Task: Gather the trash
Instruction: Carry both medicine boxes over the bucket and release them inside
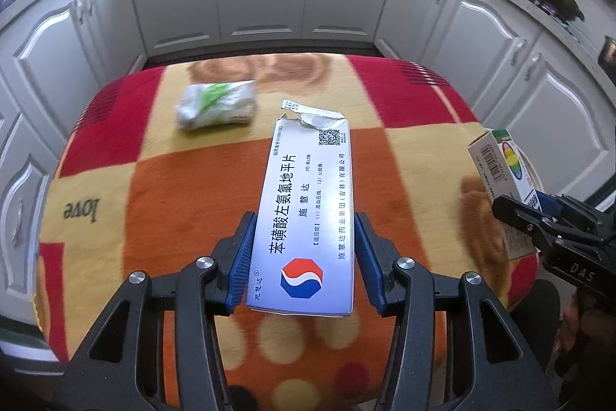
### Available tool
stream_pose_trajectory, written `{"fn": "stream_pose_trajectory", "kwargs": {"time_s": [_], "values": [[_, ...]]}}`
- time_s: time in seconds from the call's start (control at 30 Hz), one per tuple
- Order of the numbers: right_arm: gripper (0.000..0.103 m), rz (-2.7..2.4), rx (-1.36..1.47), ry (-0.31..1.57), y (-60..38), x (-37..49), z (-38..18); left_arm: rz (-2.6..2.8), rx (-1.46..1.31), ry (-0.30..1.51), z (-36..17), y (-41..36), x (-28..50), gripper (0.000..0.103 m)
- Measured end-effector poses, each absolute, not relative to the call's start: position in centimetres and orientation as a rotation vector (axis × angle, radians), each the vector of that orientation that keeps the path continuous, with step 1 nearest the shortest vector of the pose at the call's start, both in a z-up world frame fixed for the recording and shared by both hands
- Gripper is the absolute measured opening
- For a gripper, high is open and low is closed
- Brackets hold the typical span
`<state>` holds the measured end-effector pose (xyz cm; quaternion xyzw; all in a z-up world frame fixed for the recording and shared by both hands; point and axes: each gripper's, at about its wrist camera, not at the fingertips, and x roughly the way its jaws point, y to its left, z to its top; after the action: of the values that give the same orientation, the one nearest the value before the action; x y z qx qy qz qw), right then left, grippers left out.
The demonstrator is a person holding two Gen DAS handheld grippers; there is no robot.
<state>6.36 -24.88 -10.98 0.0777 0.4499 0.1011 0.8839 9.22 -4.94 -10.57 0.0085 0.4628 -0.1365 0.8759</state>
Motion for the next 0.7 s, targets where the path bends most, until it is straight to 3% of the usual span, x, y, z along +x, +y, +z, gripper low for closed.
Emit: {"fn": "stream_pose_trajectory", "kwargs": {"time_s": [0.7], "values": [[0.049, 0.103, 0.241, 0.925, -32.0, 4.9, -11.2, -0.361, 0.082, 0.958, -10.3, -11.9, 9.6, 0.048]]}}
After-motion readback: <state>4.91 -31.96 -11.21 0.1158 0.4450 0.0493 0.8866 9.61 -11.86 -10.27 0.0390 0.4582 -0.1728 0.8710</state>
